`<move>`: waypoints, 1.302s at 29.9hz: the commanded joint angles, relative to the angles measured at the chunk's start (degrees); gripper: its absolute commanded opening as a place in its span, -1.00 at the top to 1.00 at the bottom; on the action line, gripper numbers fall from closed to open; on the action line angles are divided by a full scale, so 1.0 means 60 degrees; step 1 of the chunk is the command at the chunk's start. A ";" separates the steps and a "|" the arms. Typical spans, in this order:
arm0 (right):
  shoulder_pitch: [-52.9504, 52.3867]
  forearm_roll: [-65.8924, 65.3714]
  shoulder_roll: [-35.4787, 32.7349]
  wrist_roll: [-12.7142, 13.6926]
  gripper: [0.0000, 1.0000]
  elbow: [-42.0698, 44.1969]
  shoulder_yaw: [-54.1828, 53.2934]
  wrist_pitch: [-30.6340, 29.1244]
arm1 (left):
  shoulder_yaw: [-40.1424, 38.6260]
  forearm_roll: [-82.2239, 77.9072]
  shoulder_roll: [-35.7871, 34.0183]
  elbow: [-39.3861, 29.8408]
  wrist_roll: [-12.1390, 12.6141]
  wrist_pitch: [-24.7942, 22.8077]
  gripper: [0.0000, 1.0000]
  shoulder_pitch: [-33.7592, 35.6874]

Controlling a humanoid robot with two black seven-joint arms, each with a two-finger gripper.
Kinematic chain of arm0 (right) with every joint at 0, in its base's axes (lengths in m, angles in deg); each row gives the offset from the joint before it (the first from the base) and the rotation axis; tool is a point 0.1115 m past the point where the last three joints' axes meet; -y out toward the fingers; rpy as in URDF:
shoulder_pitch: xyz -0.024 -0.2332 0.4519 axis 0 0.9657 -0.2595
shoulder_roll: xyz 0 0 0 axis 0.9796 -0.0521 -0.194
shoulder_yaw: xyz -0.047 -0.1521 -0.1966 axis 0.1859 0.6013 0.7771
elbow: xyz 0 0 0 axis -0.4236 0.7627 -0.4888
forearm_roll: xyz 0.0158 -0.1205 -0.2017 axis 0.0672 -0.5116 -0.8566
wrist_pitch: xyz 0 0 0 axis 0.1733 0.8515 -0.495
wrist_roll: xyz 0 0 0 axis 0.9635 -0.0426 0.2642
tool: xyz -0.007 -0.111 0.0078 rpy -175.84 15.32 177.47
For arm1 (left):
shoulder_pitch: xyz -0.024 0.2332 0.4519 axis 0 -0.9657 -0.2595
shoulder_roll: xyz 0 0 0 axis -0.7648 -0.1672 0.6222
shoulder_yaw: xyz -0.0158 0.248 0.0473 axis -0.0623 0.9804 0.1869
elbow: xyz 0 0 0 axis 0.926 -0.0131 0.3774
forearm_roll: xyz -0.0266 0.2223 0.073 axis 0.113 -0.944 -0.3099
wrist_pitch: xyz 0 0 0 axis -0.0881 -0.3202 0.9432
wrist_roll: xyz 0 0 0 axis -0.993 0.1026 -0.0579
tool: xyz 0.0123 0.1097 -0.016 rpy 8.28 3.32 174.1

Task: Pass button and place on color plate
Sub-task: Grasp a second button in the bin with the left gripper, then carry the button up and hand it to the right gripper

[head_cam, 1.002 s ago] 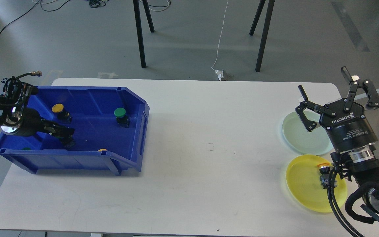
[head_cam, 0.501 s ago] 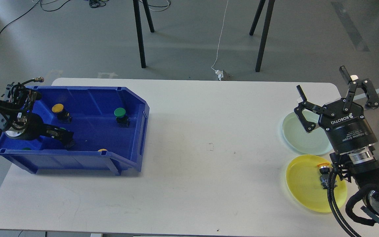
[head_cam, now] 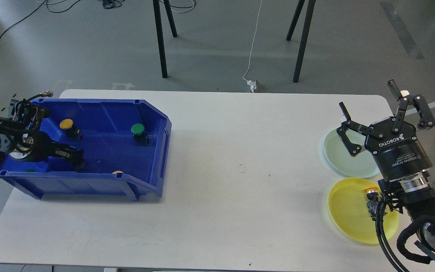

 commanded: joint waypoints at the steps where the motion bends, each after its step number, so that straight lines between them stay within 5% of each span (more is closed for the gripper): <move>1: 0.0136 -0.0020 0.0008 0.0000 -0.93 0.0004 -0.0014 0.0000 | -0.0002 0.0000 0.0012 -0.0001 0.0000 0.0019 0.92 -0.0023; 10: 0.0239 -0.0020 -0.0006 0.0000 -0.93 -0.0025 -0.0073 0.0000 | -0.0601 0.0321 -0.0746 -0.1023 0.0000 -0.0215 0.95 0.0648; 14: 0.0210 -0.0253 -0.0123 0.0000 -0.93 0.0004 -0.0087 0.0117 | -0.1946 0.0818 -0.2181 -0.3115 0.0000 -0.1180 0.95 0.1236; 19: 0.0210 -0.0488 -0.0854 0.0000 -0.93 -0.0054 -0.0073 0.0774 | -0.3968 0.1565 -0.3911 -0.6382 0.0000 -0.1417 0.95 0.1193; 23: 0.0063 -0.0591 -0.1791 0.0000 -0.93 -0.0259 0.0059 0.1801 | -0.5098 0.3145 -0.3886 -0.7617 0.0000 -0.1329 0.97 0.1178; 24: 0.0049 -0.0635 -0.1953 0.0023 -0.93 -0.0260 0.0074 0.1904 | -0.5274 0.3657 -0.3580 -0.7633 0.0000 -0.1314 0.96 0.1192; 28: -0.0287 -0.0635 -0.2174 0.1411 -0.93 -0.0260 0.0074 0.1963 | -0.5671 0.5373 -0.1575 -0.7108 0.0000 -0.1125 0.95 0.1134; 32: -0.0785 -0.0664 -0.2247 0.2672 -0.93 -0.0230 0.0117 0.1846 | -0.5656 0.5625 0.1280 -0.4607 0.0000 -0.0524 0.93 0.0681; 39: -0.4384 -0.0636 -0.2307 0.2791 -0.93 -0.0070 0.3700 0.1744 | -0.5642 0.5639 0.2941 -0.3429 0.0000 -0.0435 0.93 0.0299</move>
